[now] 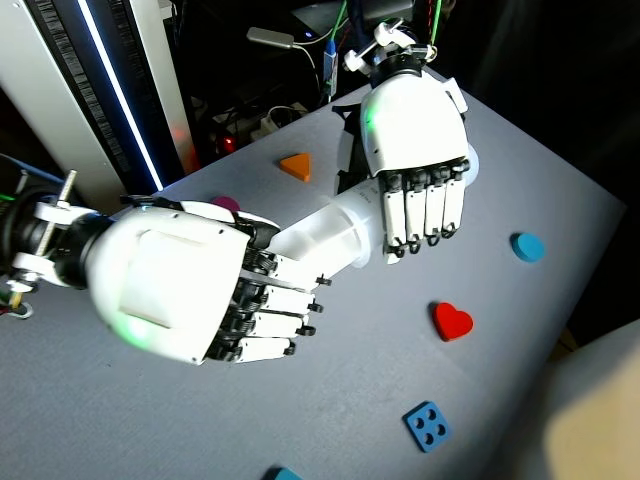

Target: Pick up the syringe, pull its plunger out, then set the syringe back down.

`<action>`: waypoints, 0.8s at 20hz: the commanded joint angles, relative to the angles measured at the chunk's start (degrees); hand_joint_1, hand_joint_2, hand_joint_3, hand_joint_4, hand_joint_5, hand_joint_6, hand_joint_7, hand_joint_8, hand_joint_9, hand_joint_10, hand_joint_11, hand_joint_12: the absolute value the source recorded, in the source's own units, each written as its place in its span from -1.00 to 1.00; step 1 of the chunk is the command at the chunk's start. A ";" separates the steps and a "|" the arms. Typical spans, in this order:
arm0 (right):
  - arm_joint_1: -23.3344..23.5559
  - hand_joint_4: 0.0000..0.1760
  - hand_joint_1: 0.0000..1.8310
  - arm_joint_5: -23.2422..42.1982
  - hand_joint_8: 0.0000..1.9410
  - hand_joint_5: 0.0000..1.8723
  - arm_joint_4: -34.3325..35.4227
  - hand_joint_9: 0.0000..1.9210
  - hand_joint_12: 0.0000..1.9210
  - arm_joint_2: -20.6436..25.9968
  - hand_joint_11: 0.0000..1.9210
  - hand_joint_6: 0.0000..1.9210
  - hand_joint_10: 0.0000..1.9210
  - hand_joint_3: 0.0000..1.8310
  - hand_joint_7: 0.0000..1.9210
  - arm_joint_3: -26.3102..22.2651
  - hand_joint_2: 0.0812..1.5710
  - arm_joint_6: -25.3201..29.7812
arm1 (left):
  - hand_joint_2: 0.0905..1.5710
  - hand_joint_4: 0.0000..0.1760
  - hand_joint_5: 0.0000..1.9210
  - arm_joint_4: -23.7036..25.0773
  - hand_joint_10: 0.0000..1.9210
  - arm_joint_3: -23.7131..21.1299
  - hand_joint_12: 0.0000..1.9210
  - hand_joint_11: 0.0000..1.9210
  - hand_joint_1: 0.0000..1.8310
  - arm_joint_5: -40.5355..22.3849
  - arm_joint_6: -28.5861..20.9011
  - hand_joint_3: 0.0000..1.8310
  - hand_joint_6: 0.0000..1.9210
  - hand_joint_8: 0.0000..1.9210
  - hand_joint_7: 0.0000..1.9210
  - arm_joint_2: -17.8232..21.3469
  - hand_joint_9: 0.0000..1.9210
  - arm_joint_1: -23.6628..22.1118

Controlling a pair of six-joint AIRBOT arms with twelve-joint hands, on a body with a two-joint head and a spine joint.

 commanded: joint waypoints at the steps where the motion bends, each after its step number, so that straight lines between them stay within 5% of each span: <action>1: 0.24 -1.00 0.51 8.30 -0.18 -0.04 -0.47 0.10 0.19 1.60 -0.03 0.04 0.14 -1.00 0.10 0.51 0.35 -0.19 | 0.43 -1.00 -0.08 3.51 0.49 1.31 0.52 -0.20 0.49 -6.12 3.89 -1.00 0.05 0.13 -0.07 1.59 -0.12 0.06; 9: 0.45 -1.00 0.51 7.65 -0.22 -0.02 -1.36 0.09 0.20 3.64 -0.04 0.01 0.15 -1.00 0.13 1.22 0.34 -0.20 | 0.43 -1.00 -0.10 3.51 0.47 2.13 0.48 -0.15 0.50 -5.14 4.37 -1.00 0.05 0.13 -0.06 3.17 -0.10 0.17; 10: 0.45 -1.00 0.61 7.63 -0.03 -0.21 -1.36 -0.03 0.73 3.75 -0.30 0.18 0.20 -1.00 -0.05 1.31 0.44 -0.20 | 0.42 -1.00 -0.09 3.52 0.46 2.18 0.46 -0.16 0.50 -4.97 4.37 -1.00 0.04 0.12 -0.05 3.16 -0.09 0.08; 12: 0.49 -1.00 0.62 7.62 0.01 -0.24 -1.41 -0.04 0.76 3.83 -0.32 0.21 0.22 -1.00 -0.08 1.39 0.45 -0.20 | 0.42 -1.00 -0.09 3.52 0.47 1.88 0.47 -0.15 0.50 -4.78 4.71 -1.00 0.04 0.11 -0.04 3.02 -0.10 0.05; 13: 0.50 -1.00 0.53 7.62 -0.12 -0.11 -1.43 0.05 0.41 3.91 -0.12 0.11 0.20 -1.00 0.05 1.41 0.39 -0.20 | 0.42 -1.00 -0.09 3.52 0.47 1.71 0.46 -0.15 0.50 -4.78 4.73 -1.00 0.04 0.10 -0.04 2.99 -0.10 0.10; 15: 0.62 -1.00 0.51 7.63 -0.20 -0.05 -1.44 0.09 0.24 4.15 -0.04 0.06 0.15 -1.00 0.11 1.45 0.35 -0.18 | 0.43 -1.00 -0.11 3.52 0.48 1.41 0.47 -0.15 0.50 -4.80 4.74 -1.00 0.03 0.10 -0.02 2.94 -0.11 0.31; 16: 0.62 -1.00 0.60 7.65 -0.07 -0.18 -1.44 0.00 0.64 4.21 -0.25 0.16 0.17 -0.99 -0.02 1.44 0.42 -0.17 | 0.43 -1.00 -0.14 3.52 0.50 1.34 0.48 -0.15 0.50 -4.89 4.83 -1.00 0.05 0.12 -0.03 2.91 -0.12 0.31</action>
